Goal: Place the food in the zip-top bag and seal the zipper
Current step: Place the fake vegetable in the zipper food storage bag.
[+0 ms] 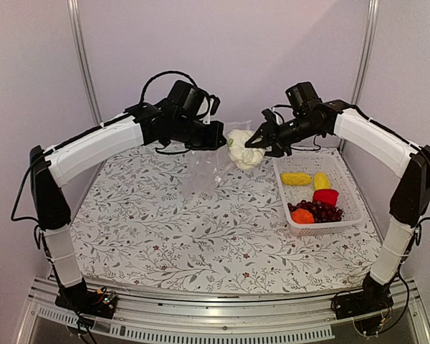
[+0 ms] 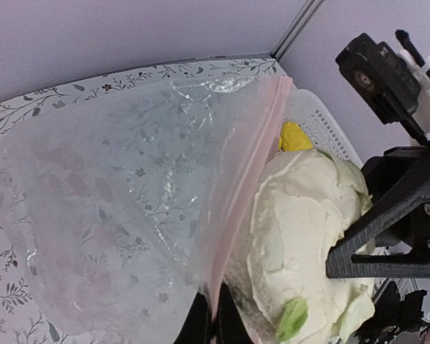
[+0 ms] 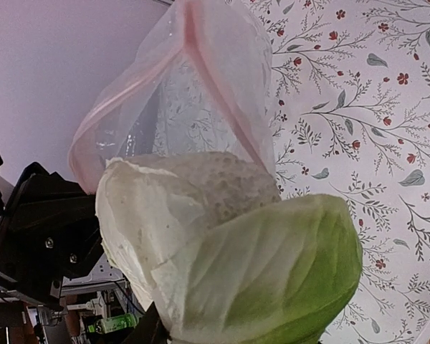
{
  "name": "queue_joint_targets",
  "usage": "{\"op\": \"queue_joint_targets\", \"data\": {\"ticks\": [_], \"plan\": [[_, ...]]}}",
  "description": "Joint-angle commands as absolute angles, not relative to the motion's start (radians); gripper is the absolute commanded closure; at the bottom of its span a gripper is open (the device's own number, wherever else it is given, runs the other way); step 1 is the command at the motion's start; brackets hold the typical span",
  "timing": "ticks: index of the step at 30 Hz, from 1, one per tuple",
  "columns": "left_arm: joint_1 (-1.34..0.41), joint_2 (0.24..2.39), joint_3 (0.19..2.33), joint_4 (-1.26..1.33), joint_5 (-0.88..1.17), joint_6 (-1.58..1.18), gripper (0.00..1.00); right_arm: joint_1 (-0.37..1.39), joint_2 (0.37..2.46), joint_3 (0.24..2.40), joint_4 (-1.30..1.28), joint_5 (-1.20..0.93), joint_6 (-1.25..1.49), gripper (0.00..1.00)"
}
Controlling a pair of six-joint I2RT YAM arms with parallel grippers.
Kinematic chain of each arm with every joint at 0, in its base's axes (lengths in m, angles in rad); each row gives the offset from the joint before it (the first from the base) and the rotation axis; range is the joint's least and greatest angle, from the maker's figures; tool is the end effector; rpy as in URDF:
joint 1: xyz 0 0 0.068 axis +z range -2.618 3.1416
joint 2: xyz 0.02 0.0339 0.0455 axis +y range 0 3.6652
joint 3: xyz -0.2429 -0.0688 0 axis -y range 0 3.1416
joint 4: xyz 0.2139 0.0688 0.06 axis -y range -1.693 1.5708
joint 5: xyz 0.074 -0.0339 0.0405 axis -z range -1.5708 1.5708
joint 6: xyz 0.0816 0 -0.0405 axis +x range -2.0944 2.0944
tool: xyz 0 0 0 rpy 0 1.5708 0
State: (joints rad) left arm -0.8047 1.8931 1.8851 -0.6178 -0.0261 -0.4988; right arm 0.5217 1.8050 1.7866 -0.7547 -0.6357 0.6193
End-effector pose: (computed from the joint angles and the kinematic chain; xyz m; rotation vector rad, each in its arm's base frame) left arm 0.3048 -0.3137 0.3111 0.3332 2.2613 -0.6849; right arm 0.3151 0.2370 0.3083 -0.2250 2.5219 1.2652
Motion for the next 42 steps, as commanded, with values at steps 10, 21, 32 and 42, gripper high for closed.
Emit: {"op": "queue_joint_targets", "data": {"ticks": [10, 21, 32, 42], "plan": [[-0.814, 1.944, 1.916, -0.566, 0.106, -0.482, 0.98, 0.526, 1.91, 1.929, -0.958, -0.432, 0.606, 0.73], [-0.825, 1.999, 1.941, -0.559, 0.129, -0.489, 0.98, 0.554, 2.017, 2.094, -1.057, -0.436, 0.599, 0.63], [-0.829, 2.028, 1.976, -0.552, 0.142, -0.507, 0.98, 0.578, 2.029, 2.087, -1.059, -0.429, 0.6, 0.6], [-0.828, 2.056, 1.974, -0.551, 0.16, -0.521, 0.97, 0.561, 1.998, 2.123, -1.012, -0.598, 0.679, 0.36]]}}
